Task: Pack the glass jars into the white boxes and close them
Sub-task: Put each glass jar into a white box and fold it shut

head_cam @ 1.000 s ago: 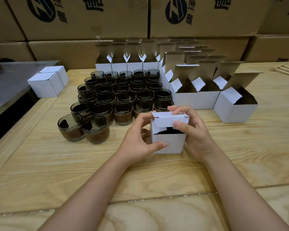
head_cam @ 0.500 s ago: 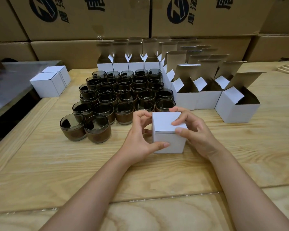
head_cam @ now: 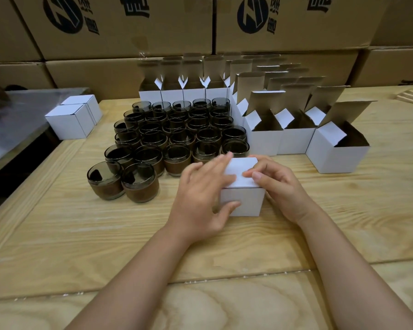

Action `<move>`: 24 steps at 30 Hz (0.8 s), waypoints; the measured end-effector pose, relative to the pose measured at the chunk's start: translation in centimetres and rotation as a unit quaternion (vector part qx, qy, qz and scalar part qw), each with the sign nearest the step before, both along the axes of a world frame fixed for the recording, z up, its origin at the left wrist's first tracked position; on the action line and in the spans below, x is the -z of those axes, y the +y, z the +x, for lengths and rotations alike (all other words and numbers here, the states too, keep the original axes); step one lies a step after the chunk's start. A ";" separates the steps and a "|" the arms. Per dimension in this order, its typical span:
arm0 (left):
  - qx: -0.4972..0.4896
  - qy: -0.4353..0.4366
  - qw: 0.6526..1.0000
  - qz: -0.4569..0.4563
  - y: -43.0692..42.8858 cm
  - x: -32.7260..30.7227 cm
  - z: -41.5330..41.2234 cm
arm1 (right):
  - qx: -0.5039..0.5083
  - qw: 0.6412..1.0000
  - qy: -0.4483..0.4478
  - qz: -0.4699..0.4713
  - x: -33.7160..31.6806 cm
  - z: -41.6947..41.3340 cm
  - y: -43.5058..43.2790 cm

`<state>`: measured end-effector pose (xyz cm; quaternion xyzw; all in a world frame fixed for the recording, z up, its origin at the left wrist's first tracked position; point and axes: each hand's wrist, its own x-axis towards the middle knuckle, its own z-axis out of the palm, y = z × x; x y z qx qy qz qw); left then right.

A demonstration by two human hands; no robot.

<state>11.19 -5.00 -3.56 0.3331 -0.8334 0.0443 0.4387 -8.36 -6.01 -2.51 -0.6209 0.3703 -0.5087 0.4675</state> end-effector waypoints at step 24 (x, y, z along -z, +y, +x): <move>-0.279 -0.144 0.930 -0.189 7.1 -0.5 18.7 | 0.065 0.996 -0.050 0.041 1.2 0.6 -1.3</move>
